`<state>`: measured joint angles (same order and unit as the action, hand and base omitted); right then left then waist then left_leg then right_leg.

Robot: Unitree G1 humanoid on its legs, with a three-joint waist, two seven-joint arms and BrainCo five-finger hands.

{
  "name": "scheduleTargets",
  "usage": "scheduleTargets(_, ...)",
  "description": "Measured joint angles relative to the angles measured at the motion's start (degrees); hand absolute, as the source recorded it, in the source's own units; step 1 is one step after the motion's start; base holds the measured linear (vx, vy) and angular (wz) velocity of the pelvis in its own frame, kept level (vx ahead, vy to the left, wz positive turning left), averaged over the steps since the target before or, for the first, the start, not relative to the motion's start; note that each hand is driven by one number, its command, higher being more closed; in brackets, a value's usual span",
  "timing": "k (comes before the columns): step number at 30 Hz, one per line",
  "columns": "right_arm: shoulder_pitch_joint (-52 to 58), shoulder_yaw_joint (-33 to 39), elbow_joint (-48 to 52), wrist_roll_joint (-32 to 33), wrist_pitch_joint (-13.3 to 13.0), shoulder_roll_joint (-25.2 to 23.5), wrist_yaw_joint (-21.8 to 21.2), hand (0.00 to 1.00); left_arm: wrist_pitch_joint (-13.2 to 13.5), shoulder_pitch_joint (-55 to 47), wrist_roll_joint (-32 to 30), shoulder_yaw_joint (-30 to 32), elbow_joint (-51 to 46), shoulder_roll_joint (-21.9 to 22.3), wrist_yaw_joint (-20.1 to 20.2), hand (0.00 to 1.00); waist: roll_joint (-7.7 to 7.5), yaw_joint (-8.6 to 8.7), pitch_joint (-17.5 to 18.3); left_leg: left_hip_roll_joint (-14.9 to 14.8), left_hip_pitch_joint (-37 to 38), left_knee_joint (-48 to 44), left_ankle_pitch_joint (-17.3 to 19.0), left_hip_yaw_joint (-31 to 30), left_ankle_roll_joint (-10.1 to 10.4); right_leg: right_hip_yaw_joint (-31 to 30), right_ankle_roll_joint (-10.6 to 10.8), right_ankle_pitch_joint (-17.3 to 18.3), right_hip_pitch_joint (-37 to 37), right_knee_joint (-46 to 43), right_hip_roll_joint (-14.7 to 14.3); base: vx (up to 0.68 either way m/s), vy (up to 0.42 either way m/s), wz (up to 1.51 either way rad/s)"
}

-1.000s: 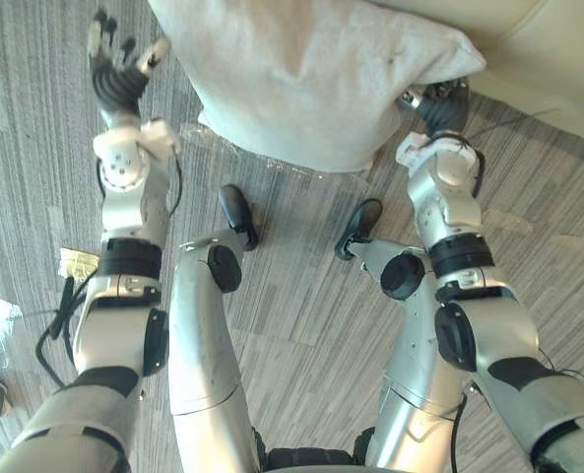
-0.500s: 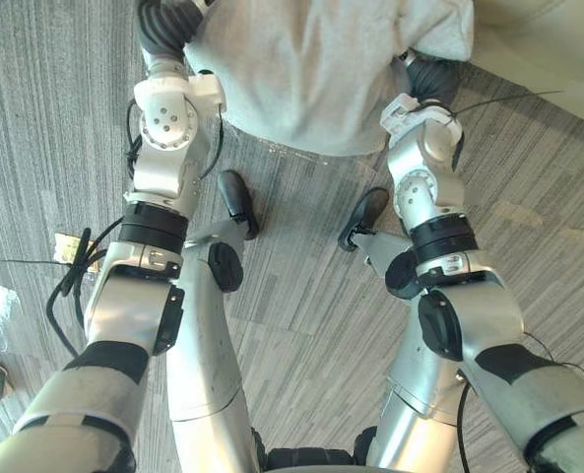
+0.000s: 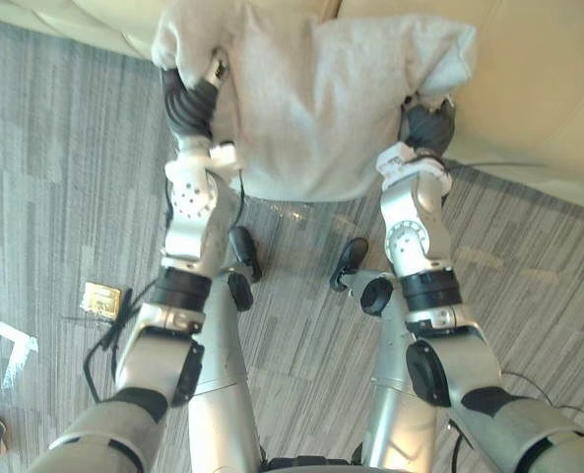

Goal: Pick up cushions and gather them together orderly.

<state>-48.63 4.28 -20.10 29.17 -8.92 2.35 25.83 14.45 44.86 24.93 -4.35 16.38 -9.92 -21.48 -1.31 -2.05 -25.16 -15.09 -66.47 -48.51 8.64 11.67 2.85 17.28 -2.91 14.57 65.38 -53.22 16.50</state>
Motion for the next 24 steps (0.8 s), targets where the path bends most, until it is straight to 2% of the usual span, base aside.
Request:
scheduleTargets(1, 3.01, -0.14, 1.86, -0.2, 0.03, -0.45, 0.0, 1.0, 0.03, -3.26, 0.0, -0.24, -1.75, 2.21, -0.76, 1.0, 0.0, 0.07, 0.0, 0.48, 4.27, 1.82, -0.01, 0.23, 0.02, 0.57, 0.02, 0.01, -4.41, 1.69, -0.1, 0.03, -0.006, 0.02)
scheduleTargets(5, 12.95, -2.3, 10.19, -3.67, -1.1, -0.78, -0.47, 1.0, 1.58, -13.22, 0.1, -2.58, -7.65, 5.56, -0.81, 1.0, -0.13, 0.44, 0.28, 1.37, 16.68, 7.89, -0.31, 0.98, 0.6, 1.43, 1.31, -0.34, -16.72, 7.54, -0.65, 0.05, -0.049, 0.01)
scheduleTargets(6, 17.68, -3.66, 13.67, -4.47, -2.48, -0.82, -1.68, 1.0, 2.31, -18.23, 1.02, -3.73, -10.2, 6.54, -0.77, 1.0, -0.1, 0.59, 2.03, 1.92, 21.6, 10.78, -0.39, 1.91, 0.75, 1.46, 2.22, -0.75, -21.23, 10.33, -0.79, 0.04, -0.055, -0.04)
scheduleTargets(7, 18.42, -3.97, 14.14, -4.47, -2.63, -0.8, -1.88, 1.0, 2.52, -19.01, 1.33, -3.97, -10.49, 6.65, -0.77, 1.0, -0.14, 0.61, 2.36, 1.96, 22.27, 11.28, -0.39, 2.07, 0.75, 1.47, 2.34, -0.8, -21.89, 10.88, -0.88, 0.07, -0.051, -0.12)
scheduleTargets(9, 25.76, -6.6, 17.79, -4.41, -3.6, -0.82, -3.68, 1.0, 3.3, -25.85, 2.95, -5.62, -13.23, 7.0, -0.65, 1.0, -0.2, 0.89, 4.57, 2.26, 29.16, 14.95, -0.38, 3.24, 0.76, 1.7, 3.67, -1.79, -28.82, 15.74, -1.78, 0.11, -0.01, -0.14)
scheduleTargets(12, 33.59, -8.85, 20.78, -4.38, -3.51, -1.32, -5.24, 1.0, 3.51, -32.74, 3.93, -6.64, -16.02, 7.06, 0.28, 1.0, -0.27, 1.42, 6.92, 2.56, 36.07, 18.31, -0.12, 4.28, 0.99, 2.12, 4.75, -2.67, -35.78, 20.42, -2.67, 0.15, 0.027, -0.13)
scheduleTargets(16, 44.53, -11.95, 24.07, -4.77, -3.01, -1.28, -8.5, 1.0, 3.75, -42.69, 3.95, -7.53, -18.75, 6.12, 2.68, 1.0, -0.73, 1.58, 13.08, 3.18, 45.29, 25.88, -0.2, 7.38, 1.73, 0.89, 5.8, -4.37, -43.54, 28.73, -4.58, 0.17, 0.042, -0.26)
scheduleTargets(20, 48.05, -11.76, 23.72, -6.82, -2.15, 0.35, -10.21, 1.0, 3.31, -47.52, 3.92, -9.21, -18.69, 5.47, 4.39, 1.0, -0.17, 2.82, 15.98, 4.8, 52.41, 33.9, -2.48, 8.75, 2.53, 0.21, 6.26, -7.43, -49.73, 36.78, -6.64, 0.18, 0.009, -0.22)
scheduleTargets(24, 51.19, -11.64, 23.72, -8.09, -1.25, 1.43, -11.35, 1.0, 1.83, -51.26, 3.86, -10.57, -18.59, 5.22, 5.18, 1.0, -0.06, 3.62, 18.32, 5.15, 59.46, 38.71, -2.65, 9.54, 2.74, -0.95, 6.24, -8.56, -56.04, 42.25, -8.25, 0.2, -0.01, -0.27)
